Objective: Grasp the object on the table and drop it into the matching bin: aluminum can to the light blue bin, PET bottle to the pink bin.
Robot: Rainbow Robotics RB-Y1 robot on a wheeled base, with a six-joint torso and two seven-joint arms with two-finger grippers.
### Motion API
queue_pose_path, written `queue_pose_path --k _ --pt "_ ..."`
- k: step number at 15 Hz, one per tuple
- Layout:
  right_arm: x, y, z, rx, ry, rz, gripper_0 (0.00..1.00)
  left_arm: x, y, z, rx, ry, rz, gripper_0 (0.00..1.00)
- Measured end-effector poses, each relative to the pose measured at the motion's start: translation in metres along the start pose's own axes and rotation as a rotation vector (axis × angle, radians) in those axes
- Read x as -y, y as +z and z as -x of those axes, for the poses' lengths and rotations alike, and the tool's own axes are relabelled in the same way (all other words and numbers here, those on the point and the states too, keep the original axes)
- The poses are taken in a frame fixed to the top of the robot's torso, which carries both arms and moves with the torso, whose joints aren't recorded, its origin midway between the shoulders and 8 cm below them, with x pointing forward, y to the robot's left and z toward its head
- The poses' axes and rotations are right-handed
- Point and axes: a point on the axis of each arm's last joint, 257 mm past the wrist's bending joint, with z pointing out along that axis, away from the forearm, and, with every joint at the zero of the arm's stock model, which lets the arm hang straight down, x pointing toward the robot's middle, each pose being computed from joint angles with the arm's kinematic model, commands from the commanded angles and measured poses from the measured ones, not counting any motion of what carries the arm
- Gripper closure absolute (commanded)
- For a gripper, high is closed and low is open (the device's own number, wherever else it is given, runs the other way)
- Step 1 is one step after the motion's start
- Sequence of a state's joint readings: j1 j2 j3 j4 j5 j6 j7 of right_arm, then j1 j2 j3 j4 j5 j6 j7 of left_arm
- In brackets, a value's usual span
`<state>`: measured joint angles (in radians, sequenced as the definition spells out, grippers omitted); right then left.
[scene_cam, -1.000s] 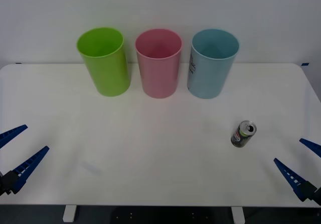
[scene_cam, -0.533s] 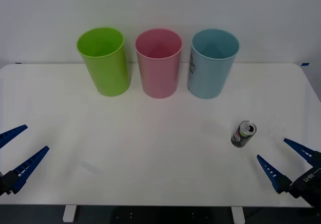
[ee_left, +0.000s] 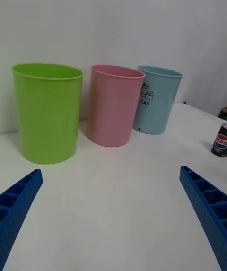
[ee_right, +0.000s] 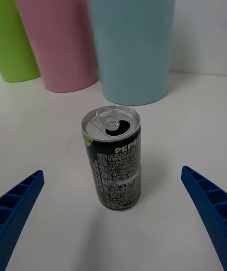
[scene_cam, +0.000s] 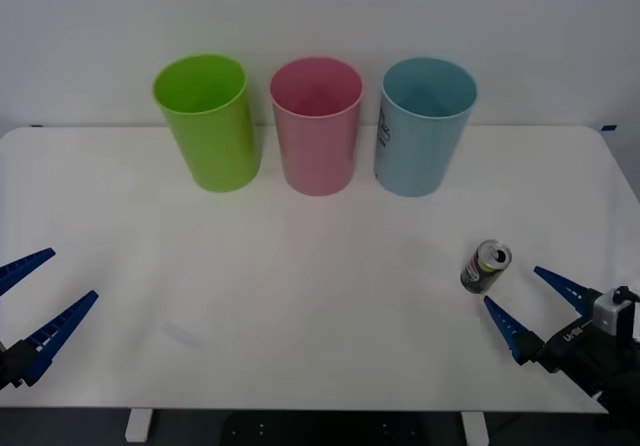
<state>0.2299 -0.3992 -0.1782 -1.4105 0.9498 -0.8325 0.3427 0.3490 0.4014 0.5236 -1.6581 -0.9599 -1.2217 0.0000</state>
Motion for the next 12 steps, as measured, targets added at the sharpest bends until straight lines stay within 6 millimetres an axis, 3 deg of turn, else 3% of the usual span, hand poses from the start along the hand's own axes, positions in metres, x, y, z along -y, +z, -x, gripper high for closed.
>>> queue_pose_path --k 12 --pt "0.003 0.066 -0.018 -0.012 -0.008 -0.038 0.0 0.0 0.0 0.0 0.0 0.0 0.0 0.0"
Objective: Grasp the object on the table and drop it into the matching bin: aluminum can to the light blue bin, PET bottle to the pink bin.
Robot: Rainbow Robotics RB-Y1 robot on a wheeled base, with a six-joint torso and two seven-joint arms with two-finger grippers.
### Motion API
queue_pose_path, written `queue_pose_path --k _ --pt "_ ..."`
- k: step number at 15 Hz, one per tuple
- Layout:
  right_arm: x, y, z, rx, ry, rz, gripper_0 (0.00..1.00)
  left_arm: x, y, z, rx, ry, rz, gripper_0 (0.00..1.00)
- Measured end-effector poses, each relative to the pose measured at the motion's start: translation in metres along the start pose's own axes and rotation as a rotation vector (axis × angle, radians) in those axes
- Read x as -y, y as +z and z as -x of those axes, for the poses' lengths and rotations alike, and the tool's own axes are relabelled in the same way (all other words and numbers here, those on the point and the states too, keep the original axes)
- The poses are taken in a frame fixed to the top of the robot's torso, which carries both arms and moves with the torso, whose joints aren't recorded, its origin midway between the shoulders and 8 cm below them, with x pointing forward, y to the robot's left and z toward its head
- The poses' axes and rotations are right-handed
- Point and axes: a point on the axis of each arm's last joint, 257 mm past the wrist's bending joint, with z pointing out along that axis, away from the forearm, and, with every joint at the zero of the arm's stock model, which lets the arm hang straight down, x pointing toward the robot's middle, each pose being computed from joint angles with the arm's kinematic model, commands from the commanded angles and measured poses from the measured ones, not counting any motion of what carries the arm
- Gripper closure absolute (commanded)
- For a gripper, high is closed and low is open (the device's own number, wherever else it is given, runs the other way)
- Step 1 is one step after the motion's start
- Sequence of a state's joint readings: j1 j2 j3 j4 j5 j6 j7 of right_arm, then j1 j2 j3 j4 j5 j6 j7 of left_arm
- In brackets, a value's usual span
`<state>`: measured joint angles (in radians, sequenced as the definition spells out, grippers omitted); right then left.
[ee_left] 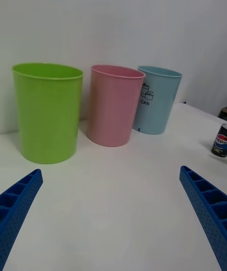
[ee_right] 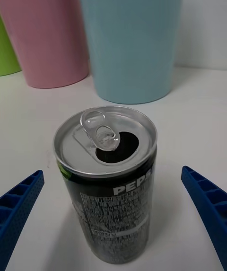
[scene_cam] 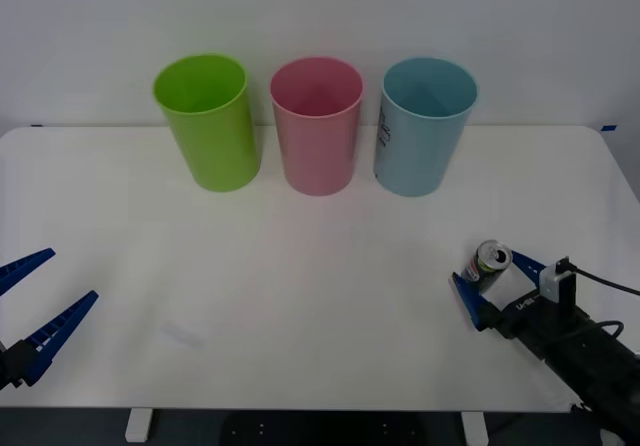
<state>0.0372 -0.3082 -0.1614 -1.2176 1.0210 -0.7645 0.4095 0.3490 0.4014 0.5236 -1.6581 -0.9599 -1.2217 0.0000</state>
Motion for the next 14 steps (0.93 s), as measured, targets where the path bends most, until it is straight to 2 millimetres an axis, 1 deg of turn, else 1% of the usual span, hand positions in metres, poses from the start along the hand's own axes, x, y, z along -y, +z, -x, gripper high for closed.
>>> queue_pose_path --k 3,6,7,8,14 --pt "-0.0021 0.0088 -0.0014 -0.008 -0.004 -0.011 0.0 0.0 0.0 0.0 0.0 0.0 0.0 0.0" --pt "-0.0016 0.0094 -0.0012 -0.008 -0.013 -0.013 0.0 0.0 0.0 0.0 0.0 0.0 0.0 0.0" --pt "-0.0016 0.0094 -0.0012 -0.008 -0.016 -0.013 0.7 0.0 0.0 0.0 0.0 0.0 0.0 0.0" --pt "-0.0017 0.0093 -0.0013 -0.008 -0.017 -0.012 1.0 0.0 0.0 0.0 0.0 0.0 0.0 0.0" --pt "-0.0014 0.0092 -0.0007 -0.007 -0.019 -0.012 1.0 0.0 0.0 0.0 0.0 0.0 0.0 0.0"
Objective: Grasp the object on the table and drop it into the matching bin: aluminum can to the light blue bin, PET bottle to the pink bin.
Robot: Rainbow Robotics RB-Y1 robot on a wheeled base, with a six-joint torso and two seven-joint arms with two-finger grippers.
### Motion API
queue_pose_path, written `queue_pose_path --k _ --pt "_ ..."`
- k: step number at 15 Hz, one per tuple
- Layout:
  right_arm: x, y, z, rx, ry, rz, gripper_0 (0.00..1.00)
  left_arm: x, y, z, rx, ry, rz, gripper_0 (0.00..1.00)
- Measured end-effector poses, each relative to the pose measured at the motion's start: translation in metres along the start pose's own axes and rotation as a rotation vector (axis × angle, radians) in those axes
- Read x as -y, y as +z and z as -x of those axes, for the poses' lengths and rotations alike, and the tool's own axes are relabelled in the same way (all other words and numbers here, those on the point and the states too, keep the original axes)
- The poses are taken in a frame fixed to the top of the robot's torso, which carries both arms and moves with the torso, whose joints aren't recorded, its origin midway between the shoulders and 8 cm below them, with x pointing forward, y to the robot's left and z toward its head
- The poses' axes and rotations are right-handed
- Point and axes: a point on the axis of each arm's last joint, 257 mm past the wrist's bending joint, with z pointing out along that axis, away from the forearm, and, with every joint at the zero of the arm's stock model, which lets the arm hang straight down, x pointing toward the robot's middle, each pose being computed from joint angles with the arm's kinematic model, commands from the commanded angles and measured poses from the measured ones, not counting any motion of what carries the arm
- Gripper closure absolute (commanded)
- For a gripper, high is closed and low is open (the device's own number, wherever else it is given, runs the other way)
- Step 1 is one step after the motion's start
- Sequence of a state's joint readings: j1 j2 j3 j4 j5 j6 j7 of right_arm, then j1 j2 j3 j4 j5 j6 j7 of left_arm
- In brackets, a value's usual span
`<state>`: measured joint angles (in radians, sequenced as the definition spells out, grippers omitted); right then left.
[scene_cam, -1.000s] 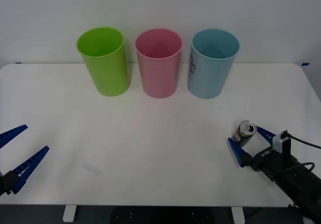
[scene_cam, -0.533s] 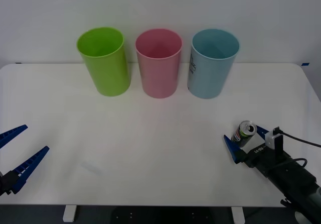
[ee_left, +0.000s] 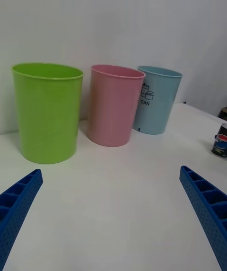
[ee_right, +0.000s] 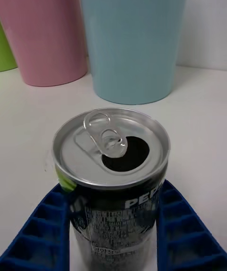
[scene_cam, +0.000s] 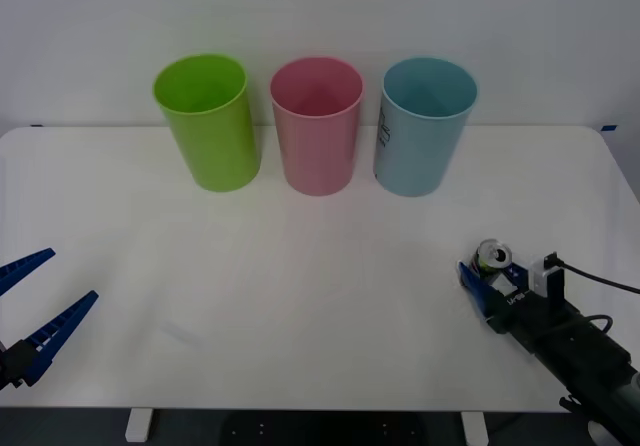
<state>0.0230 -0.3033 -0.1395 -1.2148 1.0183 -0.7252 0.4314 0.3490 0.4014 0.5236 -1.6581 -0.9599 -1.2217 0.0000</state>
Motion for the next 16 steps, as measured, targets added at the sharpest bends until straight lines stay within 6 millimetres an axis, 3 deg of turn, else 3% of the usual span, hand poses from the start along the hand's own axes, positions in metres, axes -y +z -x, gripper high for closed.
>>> queue_pose_path --k 7,16 --pt "0.0 0.002 0.009 0.019 0.003 0.001 1.0 0.0 0.0 0.0 0.0 0.0 0.0 0.0" --pt "-0.006 0.013 0.087 0.132 0.053 0.058 1.0 0.0 0.0 0.0 0.0 0.0 0.0 0.0"
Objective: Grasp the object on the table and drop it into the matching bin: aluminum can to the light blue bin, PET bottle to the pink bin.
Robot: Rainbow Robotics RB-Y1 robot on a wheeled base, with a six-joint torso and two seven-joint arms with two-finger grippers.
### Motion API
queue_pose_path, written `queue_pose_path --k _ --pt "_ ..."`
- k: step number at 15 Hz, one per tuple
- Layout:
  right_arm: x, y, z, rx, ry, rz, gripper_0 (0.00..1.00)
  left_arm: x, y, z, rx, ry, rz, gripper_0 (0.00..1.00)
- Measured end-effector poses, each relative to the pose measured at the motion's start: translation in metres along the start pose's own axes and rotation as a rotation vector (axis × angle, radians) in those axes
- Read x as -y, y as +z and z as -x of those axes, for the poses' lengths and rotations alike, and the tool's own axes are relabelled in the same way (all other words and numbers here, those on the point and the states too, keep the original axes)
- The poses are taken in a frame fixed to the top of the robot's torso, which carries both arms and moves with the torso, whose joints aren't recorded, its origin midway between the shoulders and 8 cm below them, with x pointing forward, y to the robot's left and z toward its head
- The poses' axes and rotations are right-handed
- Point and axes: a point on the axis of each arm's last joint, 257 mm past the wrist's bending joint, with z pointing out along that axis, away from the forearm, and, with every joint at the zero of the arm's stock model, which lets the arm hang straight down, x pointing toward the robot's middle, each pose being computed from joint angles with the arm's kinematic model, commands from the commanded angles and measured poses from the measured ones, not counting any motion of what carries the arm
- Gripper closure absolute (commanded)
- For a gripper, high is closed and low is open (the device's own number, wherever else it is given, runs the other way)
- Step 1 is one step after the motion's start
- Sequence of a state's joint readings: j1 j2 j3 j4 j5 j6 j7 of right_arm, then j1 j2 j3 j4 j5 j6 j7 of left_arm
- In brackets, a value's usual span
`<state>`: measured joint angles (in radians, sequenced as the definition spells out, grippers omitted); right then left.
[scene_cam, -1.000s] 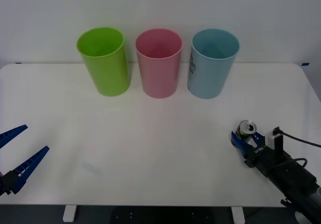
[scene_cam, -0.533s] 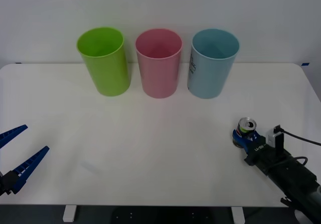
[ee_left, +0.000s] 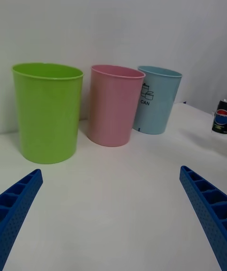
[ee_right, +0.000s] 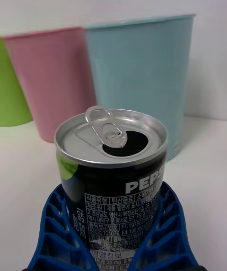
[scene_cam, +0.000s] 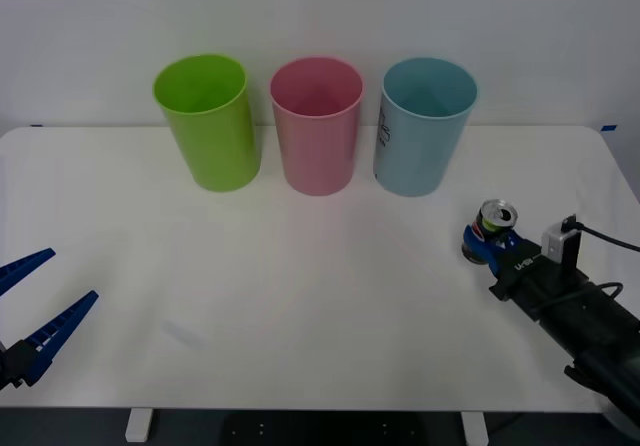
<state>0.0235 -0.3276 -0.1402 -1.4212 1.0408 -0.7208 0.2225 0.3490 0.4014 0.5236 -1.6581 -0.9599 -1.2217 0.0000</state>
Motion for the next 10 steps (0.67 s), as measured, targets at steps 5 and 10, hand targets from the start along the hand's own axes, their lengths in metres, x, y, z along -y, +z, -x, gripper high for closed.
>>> queue_pose_path --k 5,10 --pt "-0.013 0.008 0.048 0.048 0.048 0.059 1.0 0.0 0.0 0.0 0.0 0.0 0.0 0.0" --pt "-0.028 0.009 0.108 0.091 0.083 0.14 1.0 0.0 0.0 0.0 0.0 0.0 0.0 0.0"
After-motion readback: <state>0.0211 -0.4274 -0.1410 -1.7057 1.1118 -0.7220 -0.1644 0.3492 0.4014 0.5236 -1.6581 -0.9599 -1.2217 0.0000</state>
